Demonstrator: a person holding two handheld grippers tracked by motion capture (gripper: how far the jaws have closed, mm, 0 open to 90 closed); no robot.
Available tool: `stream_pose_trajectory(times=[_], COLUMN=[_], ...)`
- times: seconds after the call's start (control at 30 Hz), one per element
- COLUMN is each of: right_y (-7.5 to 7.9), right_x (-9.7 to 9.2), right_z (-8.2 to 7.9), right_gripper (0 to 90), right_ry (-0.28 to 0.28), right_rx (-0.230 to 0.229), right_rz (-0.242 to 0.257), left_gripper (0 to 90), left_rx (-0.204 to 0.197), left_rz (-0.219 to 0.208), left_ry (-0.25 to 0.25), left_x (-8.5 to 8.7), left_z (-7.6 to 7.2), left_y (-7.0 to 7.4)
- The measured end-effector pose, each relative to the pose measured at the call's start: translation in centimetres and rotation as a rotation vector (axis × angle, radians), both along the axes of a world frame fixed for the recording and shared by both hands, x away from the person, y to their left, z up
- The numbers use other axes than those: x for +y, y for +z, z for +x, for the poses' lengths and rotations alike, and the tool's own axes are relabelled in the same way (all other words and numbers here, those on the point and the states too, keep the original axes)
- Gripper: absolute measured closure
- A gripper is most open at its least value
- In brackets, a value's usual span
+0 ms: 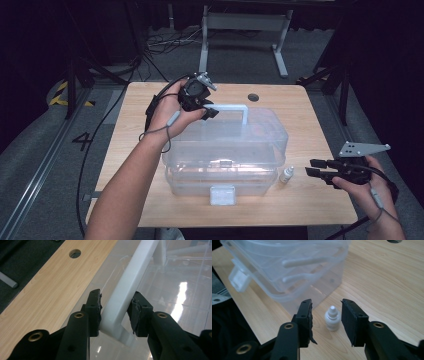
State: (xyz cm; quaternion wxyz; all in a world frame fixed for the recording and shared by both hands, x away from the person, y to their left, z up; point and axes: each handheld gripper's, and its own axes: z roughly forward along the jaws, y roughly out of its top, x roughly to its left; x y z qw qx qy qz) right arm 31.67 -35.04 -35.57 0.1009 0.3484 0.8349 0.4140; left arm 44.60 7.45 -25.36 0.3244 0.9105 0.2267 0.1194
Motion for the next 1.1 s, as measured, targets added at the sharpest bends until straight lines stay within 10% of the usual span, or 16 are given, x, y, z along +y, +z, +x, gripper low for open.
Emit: stream_pose_trajectory(times=[0.3,1.1], right_y=[0.3,-0.6], right_x=[2.9,6.2], right_z=[-0.3,1.3], right_gripper=[88.7,90.0], right_ry=[0.143,0.206], right_rx=[-0.01,-0.092], right_rz=[0.107,0.165], left_gripper=[64.7,58.9], left_rx=[0.011,0.02], left_rz=[-0.002,-0.035], left_ry=[0.012,0.034], left_x=[0.0,0.0], left_z=[0.4,0.3], left_y=[0.0,-0.2])
